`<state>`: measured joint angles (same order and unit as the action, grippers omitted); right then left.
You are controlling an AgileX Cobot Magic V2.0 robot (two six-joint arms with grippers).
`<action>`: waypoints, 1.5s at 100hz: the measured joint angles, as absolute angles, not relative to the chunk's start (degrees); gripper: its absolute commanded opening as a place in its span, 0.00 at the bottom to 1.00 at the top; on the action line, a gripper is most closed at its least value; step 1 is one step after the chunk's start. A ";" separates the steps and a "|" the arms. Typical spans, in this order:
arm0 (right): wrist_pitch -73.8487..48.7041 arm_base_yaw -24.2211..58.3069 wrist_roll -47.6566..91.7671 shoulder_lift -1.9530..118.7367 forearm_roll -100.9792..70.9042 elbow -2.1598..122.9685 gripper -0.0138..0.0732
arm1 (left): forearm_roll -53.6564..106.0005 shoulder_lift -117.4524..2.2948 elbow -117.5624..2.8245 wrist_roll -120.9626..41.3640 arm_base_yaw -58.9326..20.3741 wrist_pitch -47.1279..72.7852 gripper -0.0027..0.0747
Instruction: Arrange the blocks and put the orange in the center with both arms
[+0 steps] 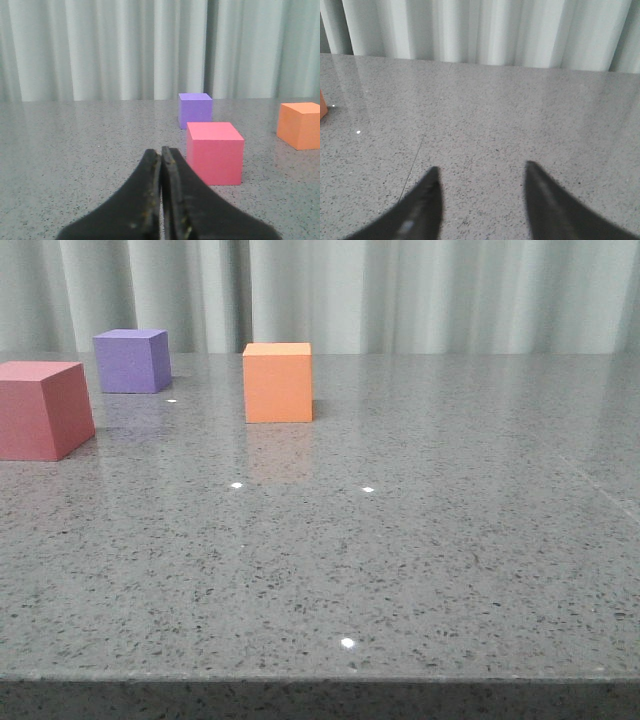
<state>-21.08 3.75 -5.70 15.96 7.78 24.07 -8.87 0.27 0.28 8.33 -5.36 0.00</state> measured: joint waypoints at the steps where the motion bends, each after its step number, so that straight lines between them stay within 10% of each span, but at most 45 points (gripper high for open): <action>1: -21.07 3.75 -5.70 15.96 7.90 24.07 0.27 | -8.87 0.27 0.28 8.33 -5.36 0.00 0.01; 10: -20.94 3.75 -5.60 15.96 8.12 24.07 0.08 | -8.87 0.27 0.28 8.33 -5.36 0.00 0.01; 65: -20.94 3.75 -5.60 15.96 8.12 24.02 0.08 | -5.49 0.27 -1.23 8.33 -5.36 2.30 0.01; 119: -20.94 3.75 -5.60 15.96 8.12 24.02 0.08 | 1.01 -27.47 -49.77 8.33 -5.36 49.11 0.01; 150: -20.94 3.75 -5.60 15.96 8.12 24.02 0.08 | -0.87 -38.23 -55.21 8.33 -5.36 55.77 0.01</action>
<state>-20.94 3.75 -5.60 15.96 8.12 24.02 -0.87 -38.23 -55.21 8.33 -5.36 55.77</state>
